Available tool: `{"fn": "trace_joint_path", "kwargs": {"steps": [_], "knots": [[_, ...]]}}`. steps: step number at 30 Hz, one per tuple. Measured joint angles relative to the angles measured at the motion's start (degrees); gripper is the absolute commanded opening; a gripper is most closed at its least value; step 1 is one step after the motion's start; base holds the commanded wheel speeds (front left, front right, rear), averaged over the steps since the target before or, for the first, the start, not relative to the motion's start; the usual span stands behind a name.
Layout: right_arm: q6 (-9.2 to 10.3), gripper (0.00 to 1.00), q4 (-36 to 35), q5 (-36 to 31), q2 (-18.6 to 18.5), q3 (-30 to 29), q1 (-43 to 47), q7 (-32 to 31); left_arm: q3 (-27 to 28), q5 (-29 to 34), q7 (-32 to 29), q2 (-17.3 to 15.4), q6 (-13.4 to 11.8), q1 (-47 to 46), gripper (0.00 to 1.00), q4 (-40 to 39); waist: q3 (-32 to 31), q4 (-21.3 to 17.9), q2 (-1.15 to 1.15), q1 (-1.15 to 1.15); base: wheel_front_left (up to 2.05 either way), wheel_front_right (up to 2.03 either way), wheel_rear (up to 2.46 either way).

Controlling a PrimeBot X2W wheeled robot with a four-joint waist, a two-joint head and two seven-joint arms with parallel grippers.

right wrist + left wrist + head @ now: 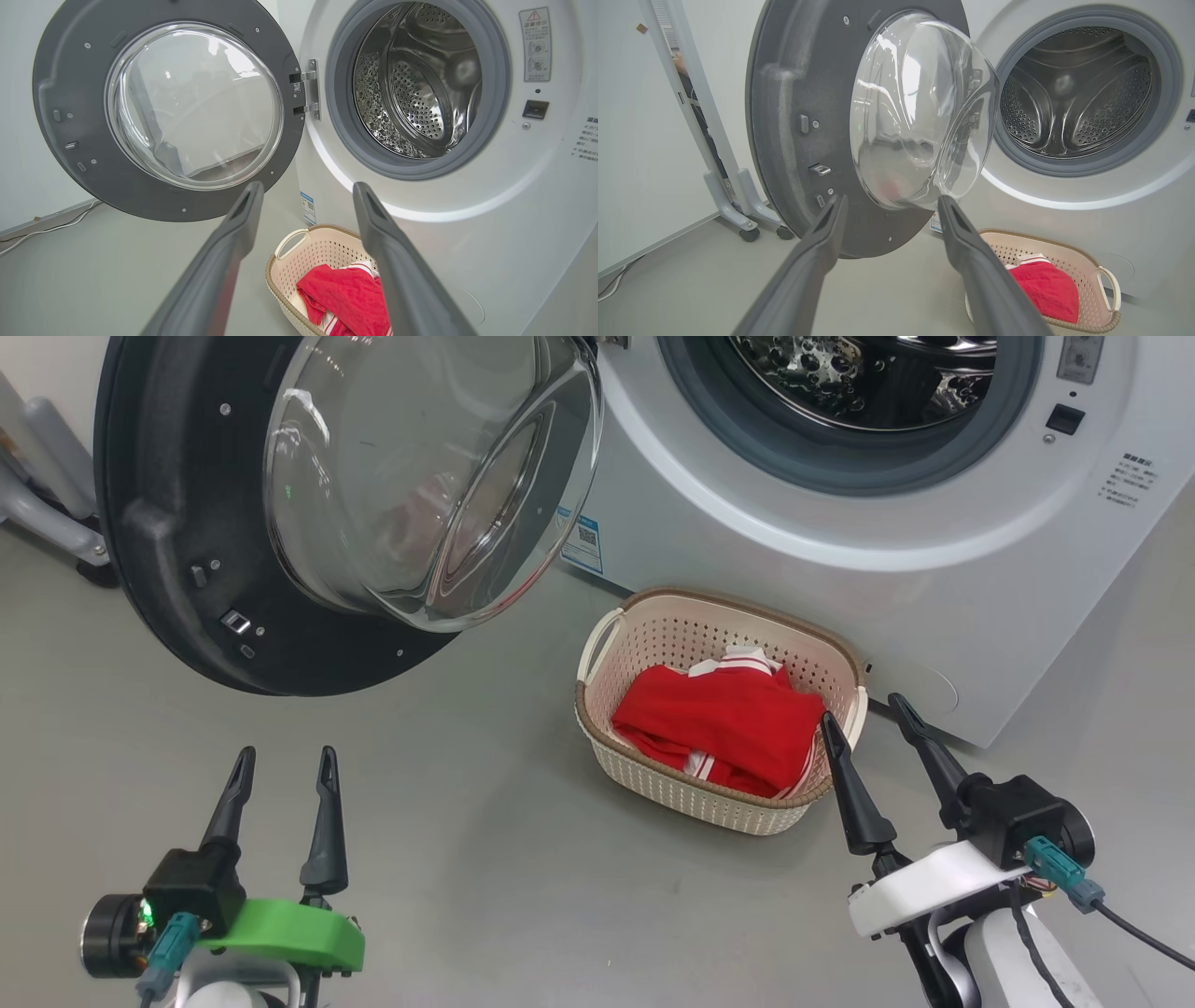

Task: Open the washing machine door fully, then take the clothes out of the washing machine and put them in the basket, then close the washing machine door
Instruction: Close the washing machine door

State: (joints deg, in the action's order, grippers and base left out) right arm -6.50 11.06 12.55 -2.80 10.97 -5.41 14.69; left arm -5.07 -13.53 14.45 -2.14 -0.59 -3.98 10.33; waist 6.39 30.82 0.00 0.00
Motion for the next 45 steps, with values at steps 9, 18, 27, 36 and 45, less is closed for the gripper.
{"fn": "trace_joint_path", "kwargs": {"steps": [9, 18, 27, 36, 45], "knots": [[-0.09, 1.00, 0.7, 0.1, 0.0, 0.6, -0.1, 0.0, 0.5, 0.0, 0.0, 0.0, -0.1, 0.5, 1.00, -0.6, -0.4, 0.0, 0.00, 0.00, 0.00, 0.00, 0.00], [-0.15, 1.00, 1.0, 0.5, 0.0, 0.7, -0.1, 0.0, 0.7, 0.0, 0.0, 0.0, -0.1, 0.6, 1.00, -1.1, -0.6, -0.1, 0.00, 0.00, 0.00, 0.00, 0.00], [-0.16, 1.00, 1.1, 0.6, 0.0, 0.6, -0.1, 0.0, 0.7, 0.0, 0.0, 0.0, -0.1, 0.7, 1.00, -1.3, -0.8, -0.2, 0.00, 0.00, 0.00, 0.00, 0.00], [-0.16, 1.00, 1.2, 1.0, 0.0, 0.6, -0.3, 0.0, 0.8, 0.6, 0.0, 0.0, -0.1, 0.8, 1.00, -1.3, -0.9, -0.3, 0.00, 0.00, 0.00, 0.00, 0.00], [-0.16, 1.00, 1.2, 1.0, 0.0, 0.5, -0.3, 0.0, 1.4, 0.6, 0.0, 0.0, 0.4, 0.9, 0.00, -1.0, -0.8, -0.5, 0.00, 0.00, 0.00, 0.00, 0.00]]}}
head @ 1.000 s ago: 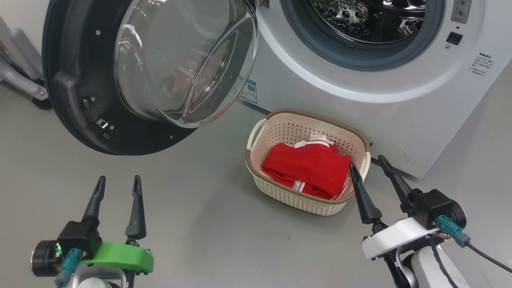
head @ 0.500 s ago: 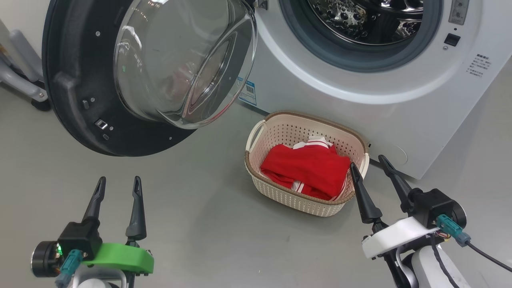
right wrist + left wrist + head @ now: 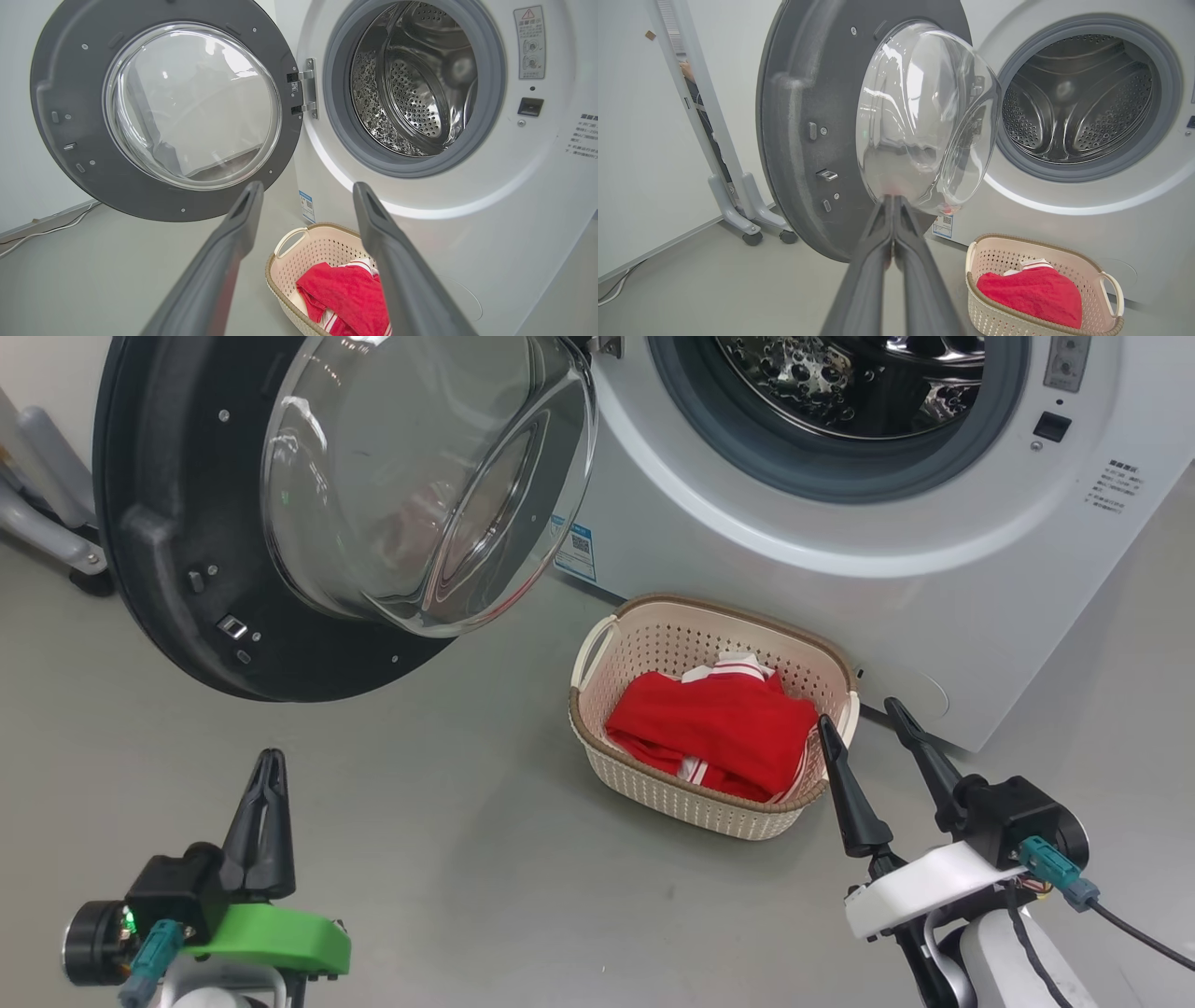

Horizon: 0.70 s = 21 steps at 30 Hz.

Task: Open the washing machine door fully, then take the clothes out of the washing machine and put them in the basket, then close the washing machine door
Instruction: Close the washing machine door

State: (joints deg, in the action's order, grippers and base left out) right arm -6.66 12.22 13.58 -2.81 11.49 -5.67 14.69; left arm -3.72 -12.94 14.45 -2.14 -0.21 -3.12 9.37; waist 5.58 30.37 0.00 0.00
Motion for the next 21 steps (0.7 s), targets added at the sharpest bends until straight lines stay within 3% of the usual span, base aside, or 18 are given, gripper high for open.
{"fn": "trace_joint_path", "kwargs": {"steps": [10, 21], "knots": [[-0.01, 1.00, -0.5, -0.4, 0.0, 0.7, -0.4, 0.0, 3.7, 0.0, 0.0, -1.9, 0.0, 0.0, 0.00, -4.5, 2.1, -1.7, 0.00, 0.00, 0.00, 0.00, 0.00], [-0.01, 1.00, -0.9, -2.1, -1.7, 1.0, -2.1, 0.0, 11.4, 0.4, 0.3, -11.7, 1.1, -6.0, 0.00, -10.0, 6.5, -4.0, 0.00, 0.00, 0.00, 0.00, 0.00]]}}
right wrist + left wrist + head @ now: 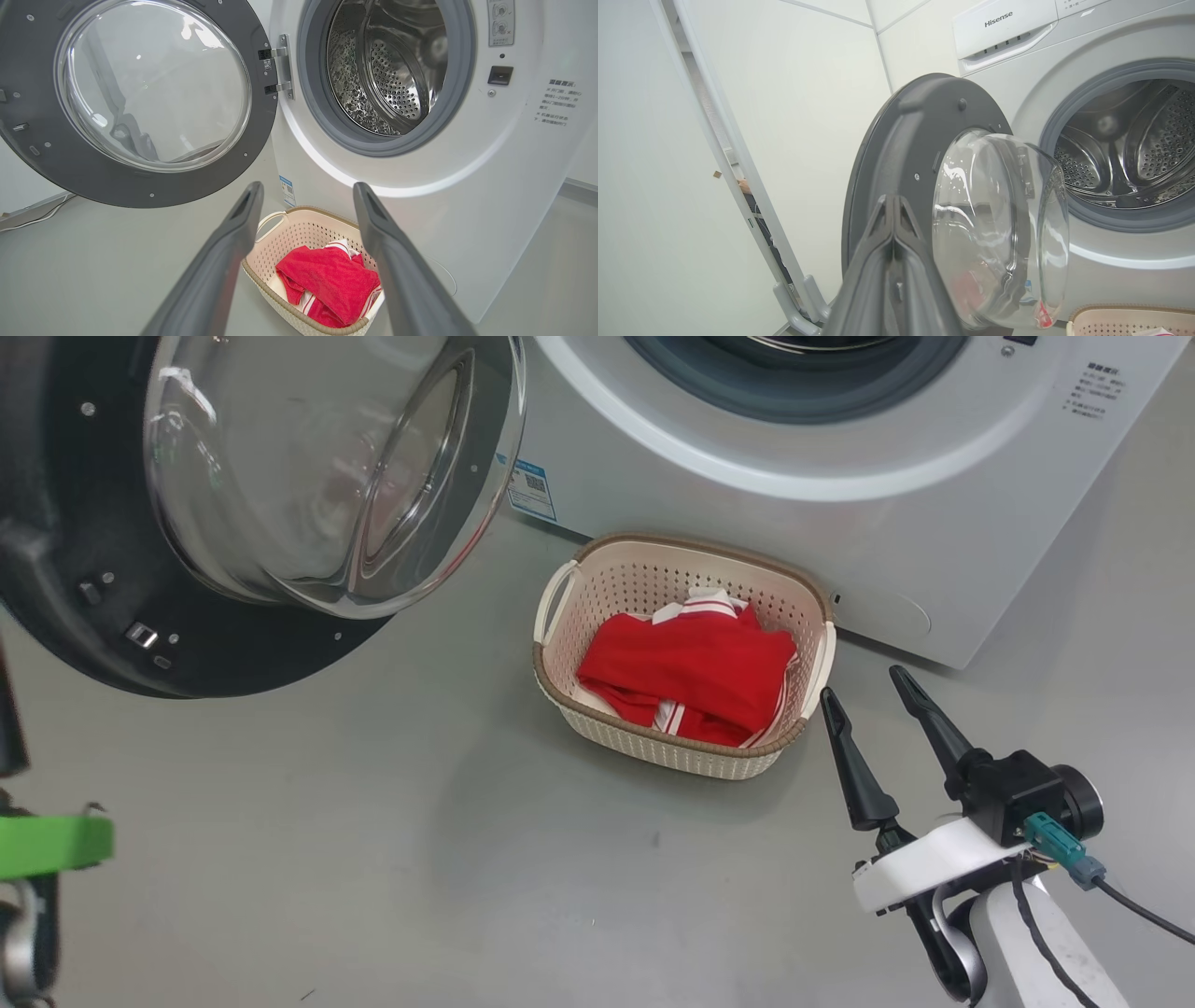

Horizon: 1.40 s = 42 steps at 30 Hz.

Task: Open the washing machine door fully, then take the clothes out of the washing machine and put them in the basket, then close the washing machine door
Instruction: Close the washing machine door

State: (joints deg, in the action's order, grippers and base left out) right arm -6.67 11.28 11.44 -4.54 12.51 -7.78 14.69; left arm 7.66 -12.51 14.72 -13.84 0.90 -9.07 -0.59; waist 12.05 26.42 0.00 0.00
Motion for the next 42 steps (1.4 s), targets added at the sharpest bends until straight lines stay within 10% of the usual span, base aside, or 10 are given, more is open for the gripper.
{"fn": "trace_joint_path", "kwargs": {"steps": [20, 29, 42], "knots": [[-0.30, 1.00, -2.6, -1.5, -2.8, 0.4, -4.6, -0.9, 22.0, -20.4, -9.1, -10.4, 1.6, -19.1, 0.00, 12.3, 7.5, -4.5, 0.00, 0.00, 0.00, 0.00, 0.00], [-0.31, 1.00, -2.6, -1.5, -3.3, 0.4, -5.4, -1.0, 36.3, -44.5, -17.8, -4.2, -4.2, -32.3, 0.00, 25.9, 10.0, -6.6, 0.00, 0.00, 0.00, 0.00, 0.00], [-0.31, 1.00, -2.1, -1.5, -4.0, -0.1, -6.0, -1.0, 41.7, -50.5, -24.1, -5.5, -6.6, -37.3, 0.00, 36.7, 10.6, -7.5, 0.00, 0.00, 0.00, 0.00, 0.00]]}}
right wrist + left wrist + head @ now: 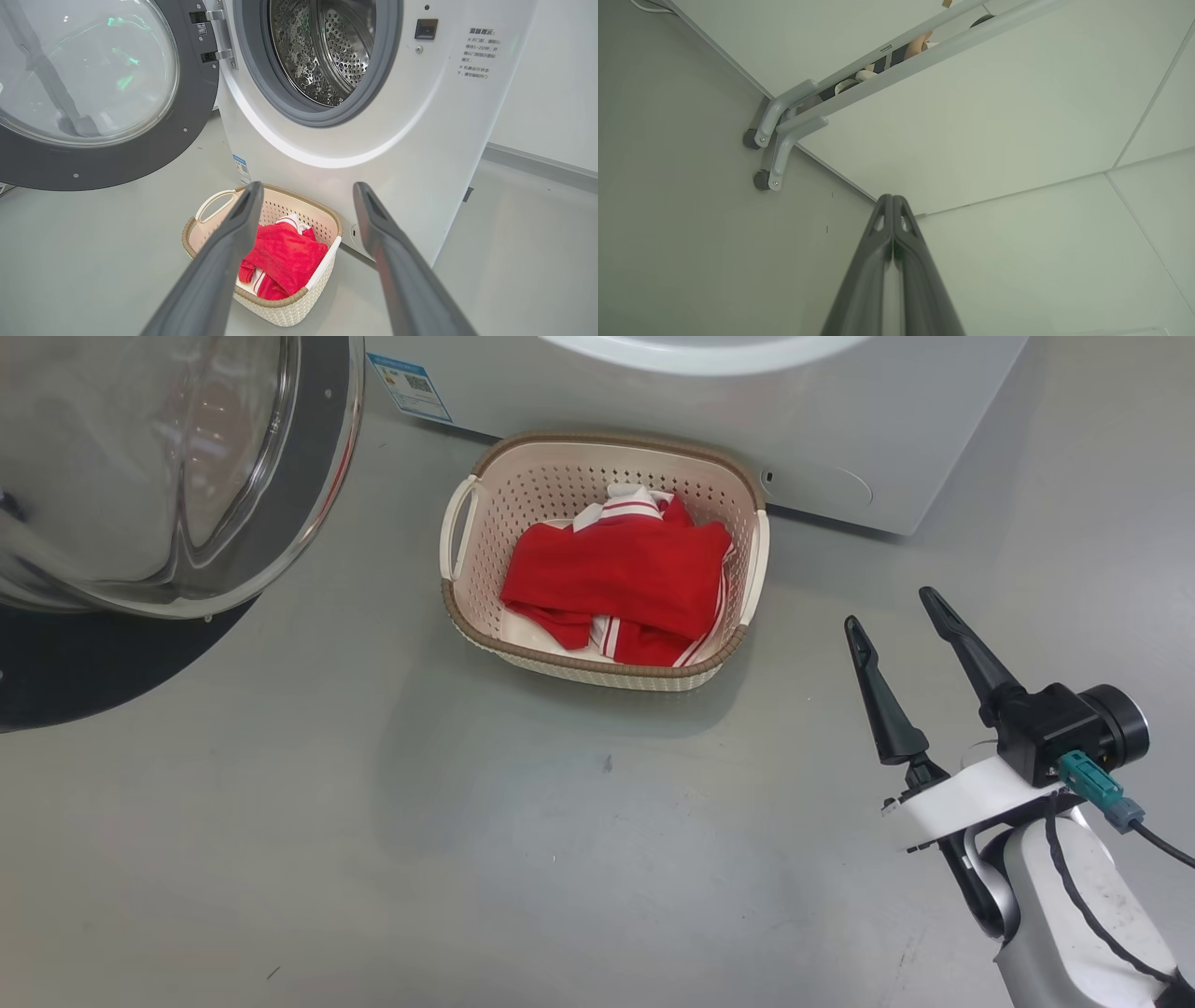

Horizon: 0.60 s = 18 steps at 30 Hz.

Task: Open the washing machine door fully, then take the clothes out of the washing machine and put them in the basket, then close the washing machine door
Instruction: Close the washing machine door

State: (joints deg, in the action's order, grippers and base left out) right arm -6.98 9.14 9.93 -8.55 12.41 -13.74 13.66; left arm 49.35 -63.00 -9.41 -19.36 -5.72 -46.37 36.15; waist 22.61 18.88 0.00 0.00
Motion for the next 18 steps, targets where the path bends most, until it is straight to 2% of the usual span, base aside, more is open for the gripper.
{"fn": "trace_joint_path", "kwargs": {"steps": [5, 18], "knots": [[0.00, 1.00, 0.3, 0.0, 0.2, 0.5, 0.0, 0.0, 0.5, -3.0, -4.6, -0.1, -0.4, -1.2, 0.00, 3.8, -0.7, -0.3, 0.00, 0.00, 0.00, 0.00, 0.00], [0.00, 1.00, 1.5, 0.1, 0.8, 1.5, -0.4, 0.0, -1.4, -4.6, -14.2, 0.2, -0.6, -2.7, 0.00, 10.0, -2.3, -0.7, 0.00, 0.00, 0.00, 0.00, 0.00]]}}
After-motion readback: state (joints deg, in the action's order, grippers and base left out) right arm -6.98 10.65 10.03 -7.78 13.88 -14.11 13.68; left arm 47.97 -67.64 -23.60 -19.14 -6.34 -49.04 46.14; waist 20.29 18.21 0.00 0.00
